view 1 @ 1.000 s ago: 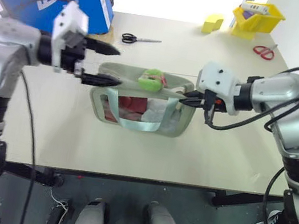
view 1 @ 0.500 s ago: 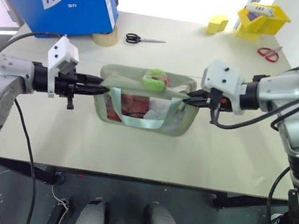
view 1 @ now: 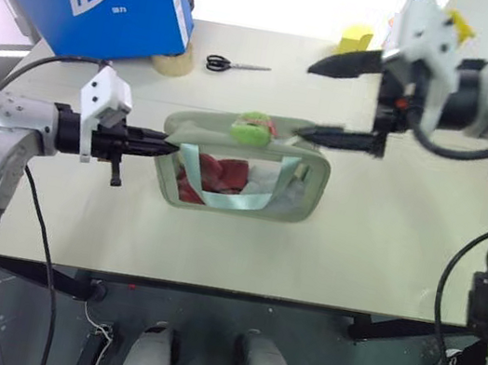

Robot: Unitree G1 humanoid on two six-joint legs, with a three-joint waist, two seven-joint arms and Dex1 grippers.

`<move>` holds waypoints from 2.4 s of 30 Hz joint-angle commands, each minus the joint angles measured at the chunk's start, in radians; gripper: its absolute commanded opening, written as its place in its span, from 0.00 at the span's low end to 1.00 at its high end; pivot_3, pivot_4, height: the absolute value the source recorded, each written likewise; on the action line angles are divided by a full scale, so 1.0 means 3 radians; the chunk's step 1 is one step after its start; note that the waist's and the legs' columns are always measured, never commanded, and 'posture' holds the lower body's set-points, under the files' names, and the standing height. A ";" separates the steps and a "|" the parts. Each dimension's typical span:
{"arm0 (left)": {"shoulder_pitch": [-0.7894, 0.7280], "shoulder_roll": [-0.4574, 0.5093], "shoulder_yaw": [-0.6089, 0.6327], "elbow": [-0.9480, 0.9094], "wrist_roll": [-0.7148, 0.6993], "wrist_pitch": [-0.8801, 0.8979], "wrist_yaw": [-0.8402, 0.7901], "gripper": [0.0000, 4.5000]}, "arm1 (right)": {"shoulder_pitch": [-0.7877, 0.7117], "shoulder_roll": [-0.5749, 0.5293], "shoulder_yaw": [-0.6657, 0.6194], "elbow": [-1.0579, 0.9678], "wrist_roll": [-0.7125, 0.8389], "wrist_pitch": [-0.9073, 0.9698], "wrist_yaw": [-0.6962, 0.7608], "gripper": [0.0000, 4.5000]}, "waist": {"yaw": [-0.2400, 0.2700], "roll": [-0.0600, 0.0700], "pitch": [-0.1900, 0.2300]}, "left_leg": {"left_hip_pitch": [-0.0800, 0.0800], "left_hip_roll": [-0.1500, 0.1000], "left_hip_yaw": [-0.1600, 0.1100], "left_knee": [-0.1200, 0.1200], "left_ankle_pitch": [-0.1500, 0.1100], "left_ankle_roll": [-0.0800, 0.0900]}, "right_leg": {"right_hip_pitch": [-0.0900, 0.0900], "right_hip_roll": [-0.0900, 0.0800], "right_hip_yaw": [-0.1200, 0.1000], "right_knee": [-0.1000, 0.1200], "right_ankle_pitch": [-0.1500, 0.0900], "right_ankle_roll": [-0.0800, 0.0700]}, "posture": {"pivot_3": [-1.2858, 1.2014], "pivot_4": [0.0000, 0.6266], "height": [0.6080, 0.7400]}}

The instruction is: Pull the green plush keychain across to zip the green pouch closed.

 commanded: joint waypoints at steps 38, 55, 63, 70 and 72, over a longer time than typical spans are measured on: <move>0.0126 0.0130 0.0092 -0.0207 -0.0031 0.0079 0.0187 0.00 | 0.1708 -0.0794 0.0193 -0.0246 -0.0794 0.0426 -0.1135 0.01 | -0.0041 0.0002 -0.0001 | 0.0008 0.0000 0.0000 0.0000 -0.0002 0.0004 | 0.0010 0.0003 0.0008 -0.0008 0.0000 0.0001 | 0.52 0.24 0.98; 0.0394 0.0085 0.0226 -0.0535 -0.0226 0.0246 0.0482 0.00 | 0.1922 -0.0704 -0.0225 -0.0604 -0.0245 0.0729 -0.0980 0.16 | -0.0022 0.0001 -0.0001 | 0.0008 0.0000 -0.0002 -0.0002 -0.0003 0.0005 | 0.0009 0.0004 0.0010 -0.0008 0.0000 0.0001 | 0.52 0.24 0.98; 0.0353 0.0129 0.0321 -0.0633 -0.0535 0.0534 0.0488 0.26 | 0.1565 -0.0705 -0.0685 -0.0202 0.0010 0.0742 -0.0959 1.00 | 0.0006 0.0002 -0.0001 | 0.0005 -0.0001 -0.0002 -0.0002 -0.0003 0.0005 | 0.0008 0.0003 0.0009 -0.0011 0.0000 0.0001 | 0.52 0.24 0.98; 0.0572 0.0346 0.0779 -0.0771 -0.0814 0.0617 0.0315 0.99 | 0.2002 -0.0820 -0.1116 -0.0335 0.0273 0.0284 -0.0621 1.00 | 0.0007 0.0000 0.0001 | -0.0001 -0.0001 0.0000 -0.0003 -0.0003 0.0006 | 0.0008 0.0002 0.0001 -0.0016 -0.0001 0.0002 | 0.52 0.24 0.98; 0.0727 0.0433 0.0933 -0.0745 -0.0751 0.0490 0.0229 0.99 | 0.2130 -0.0793 -0.1213 -0.0486 0.0389 0.0200 -0.0555 1.00 | -0.0005 0.0001 0.0001 | 0.0002 0.0000 -0.0001 -0.0004 -0.0003 0.0006 | 0.0007 0.0002 0.0004 -0.0015 -0.0001 0.0001 | 0.52 0.24 0.98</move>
